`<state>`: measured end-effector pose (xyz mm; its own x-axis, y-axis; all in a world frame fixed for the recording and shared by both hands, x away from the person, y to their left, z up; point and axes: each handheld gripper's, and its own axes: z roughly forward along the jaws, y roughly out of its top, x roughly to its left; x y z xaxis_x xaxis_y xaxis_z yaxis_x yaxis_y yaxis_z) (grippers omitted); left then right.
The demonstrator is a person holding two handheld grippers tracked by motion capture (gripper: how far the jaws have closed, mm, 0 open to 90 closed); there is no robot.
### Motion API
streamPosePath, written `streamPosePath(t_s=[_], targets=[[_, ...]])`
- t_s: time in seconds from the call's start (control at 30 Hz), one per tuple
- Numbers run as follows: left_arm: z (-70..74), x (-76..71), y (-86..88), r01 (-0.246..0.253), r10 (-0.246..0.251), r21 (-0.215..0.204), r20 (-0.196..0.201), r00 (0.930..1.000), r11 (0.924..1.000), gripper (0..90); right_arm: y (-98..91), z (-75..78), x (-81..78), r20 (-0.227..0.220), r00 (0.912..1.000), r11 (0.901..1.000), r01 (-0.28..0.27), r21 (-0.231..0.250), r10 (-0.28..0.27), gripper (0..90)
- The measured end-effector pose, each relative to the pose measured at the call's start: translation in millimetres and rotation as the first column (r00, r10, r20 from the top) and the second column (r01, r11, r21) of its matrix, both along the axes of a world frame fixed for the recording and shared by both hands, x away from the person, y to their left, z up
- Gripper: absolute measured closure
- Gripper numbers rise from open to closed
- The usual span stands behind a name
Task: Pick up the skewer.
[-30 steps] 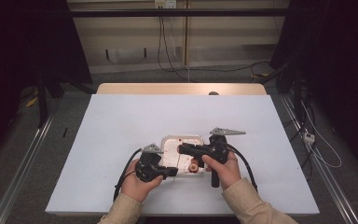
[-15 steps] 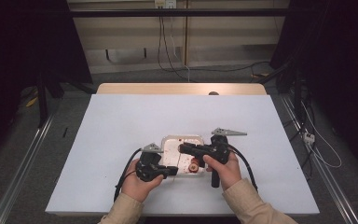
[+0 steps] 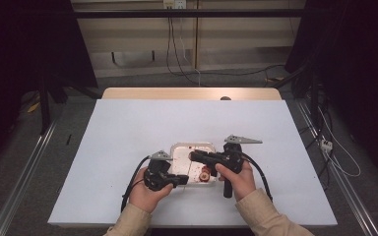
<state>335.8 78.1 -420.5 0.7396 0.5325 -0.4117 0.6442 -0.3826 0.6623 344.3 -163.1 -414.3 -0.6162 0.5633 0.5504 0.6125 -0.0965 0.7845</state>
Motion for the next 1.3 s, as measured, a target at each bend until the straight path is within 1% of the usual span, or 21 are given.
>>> streamPosePath(t_s=[0.2, 0.33, 0.4, 0.43, 0.47, 0.5, 0.57, 0.67, 0.7, 0.8, 0.83, 0.97, 1.03, 1.1, 1.13, 1.23, 1.3], targets=[[1.1, 0.2, -0.6, 0.004, -0.004, -0.001, 0.002, 1.0, 1.0, 90.0, 0.0, 0.1, -0.6, 0.006, 1.0, 1.0, 0.007, 0.005, -0.007, 74.3], [0.6, 1.4, -0.4, -0.004, 0.004, -0.003, -0.001, 1.0, 1.0, 90.0, 0.1, 0.3, -0.7, 0.006, 0.9999, 0.9999, 0.008, 0.007, -0.008, 74.4], [1.4, 2.5, -0.7, -0.006, 0.006, -0.023, -0.004, 1.0, 0.9997, 90.0, 0.8, -0.4, -0.6, 0.001, 1.0, 1.0, -0.003, 0.002, 0.003, 74.4], [2.4, 3.5, -0.5, 0.004, -0.004, -0.024, -0.007, 1.0, 0.9997, 90.0, 1.8, -1.2, -1.0, -0.007, 0.9999, 0.9999, -0.013, -0.007, 0.013, 74.5], [2.7, 3.6, -1.4, -0.003, 0.002, -0.02, -0.004, 1.0, 0.9998, 90.0, 3.1, -2.0, -1.9, -0.008, 0.9998, 0.9998, -0.019, -0.012, 0.019, 74.5], [2.9, 3.7, -1.5, -0.004, 0.004, -0.025, -0.003, 1.0, 0.9997, 90.0, 3.3, -2.0, -2.6, -0.001, 0.9999, 0.9998, -0.013, -0.014, 0.013, 74.5], [2.5, 3.9, -1.5, -0.009, 0.009, -0.039, -0.005, 0.9999, 0.9992, 90.0, 2.0, -1.7, -2.0, -0.006, 0.9999, 0.9999, -0.012, -0.005, 0.012, 74.5], [2.1, 4.3, -1.8, -0.008, 0.008, -0.033, -0.007, 0.9999, 0.9994, 90.0, 2.1, -2.4, -2.0, -0.004, 1.0, 1.0, -0.006, -0.002, 0.006, 74.5], [2.1, 4.6, -1.5, -0.008, 0.008, -0.041, -0.005, 1.0, 0.9991, 90.0, 2.7, -2.2, -2.5, -0.004, 1.0, 1.0, -0.007, -0.005, 0.007, 74.5], [3.5, 6.1, -0.7, -0.016, 0.016, -0.056, -0.002, 0.9999, 0.9983, 90.0, 4.3, -5.3, -2.8, -0.015, 0.9995, 0.9995, -0.028, -0.018, 0.028, 74.5], [3.8, 6.8, -0.5, -0.016, 0.015, -0.052, -0.002, 0.9999, 0.9985, 90.0, 5.3, -6.3, -3.2, -0.024, 0.9991, 0.9992, -0.036, -0.02, 0.035, 74.5], [2.7, 7.5, -0.4, -0.014, 0.013, -0.051, -0.007, 0.9999, 0.9986, 90.0, 5.7, -8.7, -3.5, -0.027, 0.9992, 0.9995, -0.03, -0.012, 0.029, 74.5], [2.6, 7.4, 0.7, -0.021, 0.02, -0.066, -0.006, 0.9998, 0.9976, 90.0, 6.9, -9.3, -4.3, -0.024, 0.9991, 0.999, -0.036, -0.025, 0.036, 74.5], [3.9, 7.9, 2.6, -0.018, 0.017, -0.067, -0.01, 0.9998, 0.9976, 90.0, 9.3, -9.9, -5.7, -0.028, 0.9985, 0.9981, -0.048, -0.039, 0.047, 74.5], [4.0, 7.7, 3.3, -0.023, 0.023, -0.072, -0.007, 0.9997, 0.9972, 90.0, 10.1, -9.9, -5.7, -0.026, 0.9986, 0.9983, -0.047, -0.036, 0.046, 74.5], [3.5, 6.7, 4.6, -0.036, 0.036, -0.065, -0.007, 0.9993, 0.9972, 90.0, 11.8, -10.0, -4.3, -0.026, 0.9982, 0.9979, -0.056, -0.034, 0.055, 74.4], [3.0, 6.8, 5.7, -0.03, 0.029, -0.062, -0.009, 0.9995, 0.9976, 90.0, 13.4, -11.0, -4.5, -0.023, 0.9981, 0.9976, -0.058, -0.038, 0.058, 74.4]])
